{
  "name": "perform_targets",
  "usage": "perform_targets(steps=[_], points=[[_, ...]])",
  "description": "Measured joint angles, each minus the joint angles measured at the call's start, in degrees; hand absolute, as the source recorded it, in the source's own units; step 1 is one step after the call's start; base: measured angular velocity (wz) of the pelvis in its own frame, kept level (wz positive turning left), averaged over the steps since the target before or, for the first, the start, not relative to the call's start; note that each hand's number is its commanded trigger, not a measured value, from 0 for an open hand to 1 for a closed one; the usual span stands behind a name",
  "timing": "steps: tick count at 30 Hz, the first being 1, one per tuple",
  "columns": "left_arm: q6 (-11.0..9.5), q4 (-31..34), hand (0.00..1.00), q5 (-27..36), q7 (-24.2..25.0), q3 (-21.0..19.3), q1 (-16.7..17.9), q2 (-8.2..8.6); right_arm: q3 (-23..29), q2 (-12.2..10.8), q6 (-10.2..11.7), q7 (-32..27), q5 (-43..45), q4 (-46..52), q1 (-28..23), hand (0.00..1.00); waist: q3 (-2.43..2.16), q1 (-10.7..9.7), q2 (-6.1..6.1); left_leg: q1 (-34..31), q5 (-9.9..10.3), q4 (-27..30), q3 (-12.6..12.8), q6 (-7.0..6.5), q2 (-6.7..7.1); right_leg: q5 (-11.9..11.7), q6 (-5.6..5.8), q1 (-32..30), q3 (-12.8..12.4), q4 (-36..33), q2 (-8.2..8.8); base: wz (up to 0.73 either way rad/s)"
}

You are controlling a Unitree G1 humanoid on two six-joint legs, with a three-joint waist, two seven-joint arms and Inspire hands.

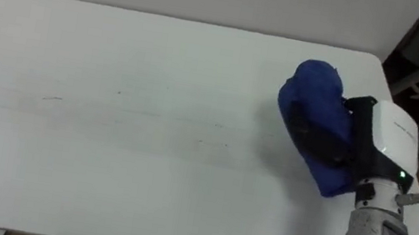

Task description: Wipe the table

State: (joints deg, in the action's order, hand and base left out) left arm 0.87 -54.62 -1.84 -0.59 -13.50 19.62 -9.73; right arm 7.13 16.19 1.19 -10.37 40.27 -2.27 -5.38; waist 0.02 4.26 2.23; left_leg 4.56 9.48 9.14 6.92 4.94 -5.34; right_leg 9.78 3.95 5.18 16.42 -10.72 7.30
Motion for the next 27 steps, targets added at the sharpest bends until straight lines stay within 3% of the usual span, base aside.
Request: perform_targets(steps=[5, 8, 13, 15, 19, 27], points=[[-0.1, -0.63, 0.0, -0.01, 0.11, -0.02, 0.2, -0.17, 1.39, 0.05, 0.06, 0.0, -1.07, 1.07, -0.65, 0.0, 0.4, -1.12, 0.93, -0.01, 0.0, -0.06, 0.8, 0.0, -0.02, 0.01, 0.01, -0.16, -0.13, -0.02, 0.1, 0.0], [-0.16, -1.07, 0.0, 0.07, 0.12, -0.24, 0.04, -0.14, 2.1, 0.71, 0.36, 0.02, -6.11, 1.28, -0.57, 0.0, 0.3, -0.94, 1.26, -0.01, 0.1, -0.17, 1.16, -0.16, -0.02, -0.02, 0.07, -0.2, -0.43, 0.02, 0.1, -0.05], [-0.97, -1.0, 0.0, 0.04, 0.13, -0.28, 0.01, -0.08, 3.46, 1.07, 0.65, 1.72, -13.94, 2.41, -0.57, 0.0, 0.22, -1.21, 0.81, -0.03, 0.25, -0.27, 1.21, -0.35, 0.0, -0.07, 0.17, -0.14, -0.44, 0.06, 0.08, 0.0], [-0.99, -0.92, 0.0, 0.0, 0.13, -0.25, -0.04, 0.0, 3.45, 1.06, 0.77, 2.05, -14.97, 2.72, -0.58, 1.0, 0.15, -1.46, 0.49, 0.0, 0.25, -0.34, 1.21, -0.35, 0.0, -0.07, 0.17, -0.14, -0.43, 0.05, 0.07, 0.0], [-1.21, -0.89, 0.0, 0.0, 0.13, -0.28, -0.16, 0.04, 3.11, 1.05, 0.76, 3.82, -15.13, 2.72, -1.07, 1.0, 0.0, -1.41, 0.14, 0.26, 0.24, -0.34, 1.21, -0.35, 0.01, -0.08, 0.16, -0.21, -0.44, 0.0, 0.07, 0.0], [-1.19, -1.07, 0.0, -0.02, 0.37, -0.25, -0.25, 0.04, 0.25, 0.76, 0.47, 7.63, -14.93, 2.7, -3.52, 1.0, 0.17, -0.7, 0.84, 0.26, 0.24, -0.33, 1.18, -0.36, 0.0, -0.09, 0.15, -0.2, -0.42, 0.02, 0.09, 0.0]])
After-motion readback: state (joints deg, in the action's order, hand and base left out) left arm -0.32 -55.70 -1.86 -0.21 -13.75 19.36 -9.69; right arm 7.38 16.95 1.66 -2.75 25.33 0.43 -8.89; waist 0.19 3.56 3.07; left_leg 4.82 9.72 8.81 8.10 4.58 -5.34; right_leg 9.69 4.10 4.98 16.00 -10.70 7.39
